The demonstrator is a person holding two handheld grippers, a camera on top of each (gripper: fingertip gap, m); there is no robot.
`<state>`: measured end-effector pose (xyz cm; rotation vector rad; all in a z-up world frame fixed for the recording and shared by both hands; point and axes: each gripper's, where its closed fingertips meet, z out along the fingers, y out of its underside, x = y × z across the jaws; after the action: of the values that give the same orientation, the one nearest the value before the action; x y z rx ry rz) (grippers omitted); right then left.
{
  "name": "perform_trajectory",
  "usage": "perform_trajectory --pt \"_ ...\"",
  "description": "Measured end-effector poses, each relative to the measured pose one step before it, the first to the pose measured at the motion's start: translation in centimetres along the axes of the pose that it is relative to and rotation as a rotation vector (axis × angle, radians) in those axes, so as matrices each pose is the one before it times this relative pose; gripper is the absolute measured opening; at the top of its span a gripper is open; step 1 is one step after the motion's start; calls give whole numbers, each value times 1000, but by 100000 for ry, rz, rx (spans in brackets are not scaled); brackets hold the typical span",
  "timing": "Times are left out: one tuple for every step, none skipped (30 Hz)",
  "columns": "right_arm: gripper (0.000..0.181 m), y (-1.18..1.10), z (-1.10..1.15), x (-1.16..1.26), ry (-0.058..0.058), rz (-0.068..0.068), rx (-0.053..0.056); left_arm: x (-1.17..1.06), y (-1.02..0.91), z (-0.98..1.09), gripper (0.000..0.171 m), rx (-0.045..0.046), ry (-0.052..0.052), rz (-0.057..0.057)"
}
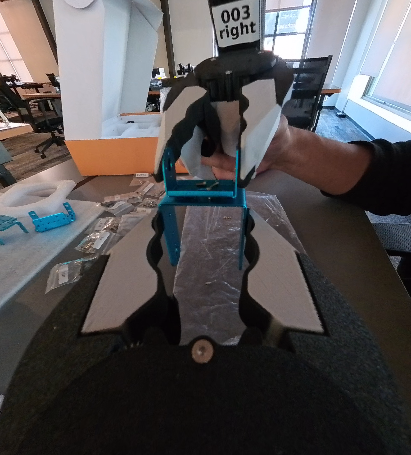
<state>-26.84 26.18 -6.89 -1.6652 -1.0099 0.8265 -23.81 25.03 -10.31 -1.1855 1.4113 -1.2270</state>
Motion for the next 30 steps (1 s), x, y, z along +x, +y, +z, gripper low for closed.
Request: perform_trajectory --pt "48 -33 -62 -4 -158 220 415 -46 -3 -30 66 -108 -192 303" --pt "46 -95 -68 -28 -565 808 725 -17 21 -16 66 -226 -96 188" --pt "46 10 -39 47 -19 311 144 -9 -30 -11 66 166 2 30" --pt "48 91 -17 64 200 -223 -472 -5 -7 -6 66 -12 99 -164" --pt "48 17 -28 3 -67 65 -170 -1 74 37 66 -361 39 -10" --pt "48 2 -8 -30 -325 281 -24 24 42 26 66 -113 148 43" --pt "48 23 2 16 14 134 -36 7 40 17 66 -89 36 -47" --pt "48 88 44 12 -63 45 -337 -1 20 13 66 -14 -55 34" --pt "48 95 45 10 -2 6 -392 8 12 12 66 -105 86 10" --pt "46 69 32 -37 -297 69 -230 -8 -5 -4 66 -35 -42 20" --pt "46 28 12 19 118 -10 -181 -1 32 9 66 -175 38 62" --pt "46 40 -3 15 165 -254 -228 -20 22 2 66 -86 -37 -84" --pt "46 6 8 -9 -81 38 -71 -3 16 7 66 -45 37 -37" --pt "46 6 24 -21 -280 275 42 4 11 1 66 -7 28 -1" --pt "47 27 46 19 -14 272 -23 -9 7 15 66 -67 -39 9" --pt "47 16 47 38 138 47 86 -13 41 11 66 -171 -119 55" --pt "47 35 29 30 101 75 -121 -2 36 12 66 -131 42 -58" --pt "47 27 9 36 335 -28 -242 -28 39 5 66 -66 -74 -169" --pt "47 -43 -25 53 663 -575 127 -46 -27 -10 66 298 -238 -42" --pt "48 -51 -28 -61 115 -734 233 -4 -48 -14 66 314 134 -184" --pt "48 -76 -51 -63 -6 -656 310 3 -58 -22 66 242 146 -275" --pt "49 -191 -91 -6 213 -395 989 -21 -39 -32 66 177 -57 -26" --pt "52 -266 -139 -37 -164 84 1429 -10 -22 -32 66 119 -30 152" --pt "56 -312 -184 -19 -210 375 1432 -11 -14 -26 66 206 33 24" --pt "56 -314 -270 -10 22 11 1463 -22 -29 -7 66 233 -61 -198" --pt "57 -355 -307 -12 424 -873 1717 -12 -18 -2 66 297 60 -231" --pt "57 -405 -384 -11 1331 -2491 1849 22 -8 0 66 140 153 -131" --pt "55 -313 -411 -176 1039 -3897 1356 14 -8 -3 66 211 100 52" --pt "54 -108 -371 -316 1012 -4290 -115 23 -15 -16 66 268 72 193" --pt "54 136 -263 -344 1238 -3922 -1790 76 -97 -38 66 600 448 100"
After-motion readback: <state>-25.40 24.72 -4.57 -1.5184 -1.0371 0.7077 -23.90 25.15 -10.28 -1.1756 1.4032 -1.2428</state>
